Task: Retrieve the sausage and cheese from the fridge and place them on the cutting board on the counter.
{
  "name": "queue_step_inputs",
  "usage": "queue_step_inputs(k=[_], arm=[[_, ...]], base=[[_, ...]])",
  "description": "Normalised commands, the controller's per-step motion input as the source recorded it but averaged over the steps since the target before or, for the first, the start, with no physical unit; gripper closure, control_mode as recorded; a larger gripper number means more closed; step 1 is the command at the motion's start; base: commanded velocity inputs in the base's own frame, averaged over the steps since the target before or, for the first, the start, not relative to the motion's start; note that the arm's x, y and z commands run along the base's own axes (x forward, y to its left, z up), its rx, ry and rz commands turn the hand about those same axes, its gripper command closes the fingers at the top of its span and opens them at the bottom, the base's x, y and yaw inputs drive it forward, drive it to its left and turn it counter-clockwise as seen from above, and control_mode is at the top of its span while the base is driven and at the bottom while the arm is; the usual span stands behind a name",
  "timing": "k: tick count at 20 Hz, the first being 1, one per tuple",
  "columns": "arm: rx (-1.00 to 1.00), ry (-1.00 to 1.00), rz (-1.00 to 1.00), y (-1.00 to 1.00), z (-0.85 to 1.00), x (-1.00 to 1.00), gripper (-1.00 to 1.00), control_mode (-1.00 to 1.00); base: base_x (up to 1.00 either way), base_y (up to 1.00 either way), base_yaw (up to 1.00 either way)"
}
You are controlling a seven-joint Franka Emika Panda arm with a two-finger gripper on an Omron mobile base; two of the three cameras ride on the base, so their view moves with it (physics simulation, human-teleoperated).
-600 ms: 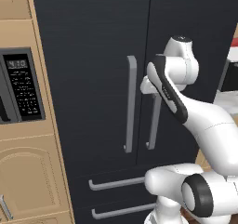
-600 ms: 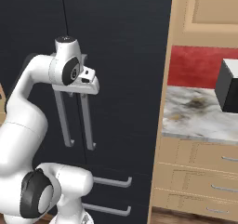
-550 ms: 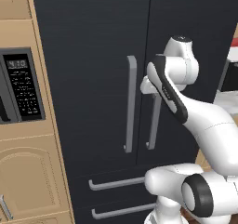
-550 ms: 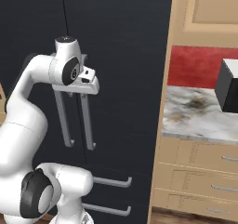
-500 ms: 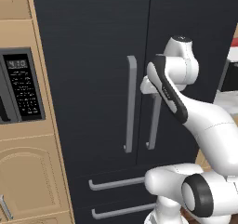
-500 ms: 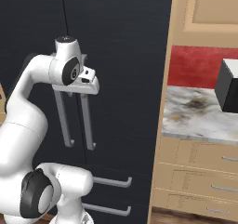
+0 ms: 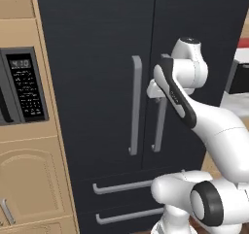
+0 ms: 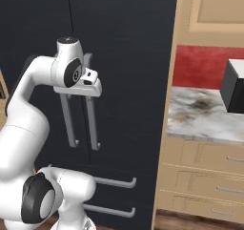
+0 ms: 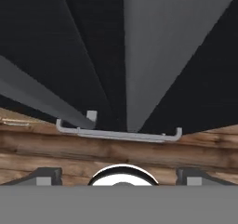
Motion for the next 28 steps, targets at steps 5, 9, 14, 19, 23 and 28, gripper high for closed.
queue_step_inputs(k=[5, 9, 14, 19, 23, 28], arm=[[0.0, 0.0, 0.0, 0.0, 0.0, 0.0, -1.0, 1.0], [0.0, 0.0, 0.0, 0.0, 0.0, 0.0, -1.0, 1.0], [0.0, 0.0, 0.0, 0.0, 0.0, 0.0, -1.0, 1.0], [0.0, 0.0, 0.0, 0.06, -0.09, 0.04, -1.0, -1.0], [0.01, -0.26, 0.0, 0.05, -0.24, 0.1, -1.0, -1.0], [0.03, -0.34, 0.0, -0.06, -0.04, 0.39, -1.0, -1.0]], base=[[-0.46, 0.26, 0.0], [-0.51, 0.08, 0.0], [-0.51, 0.0, 0.0], [0.0, 0.0, 0.0], [0.0, 0.0, 0.0], [0.0, 0.0, 0.0]])
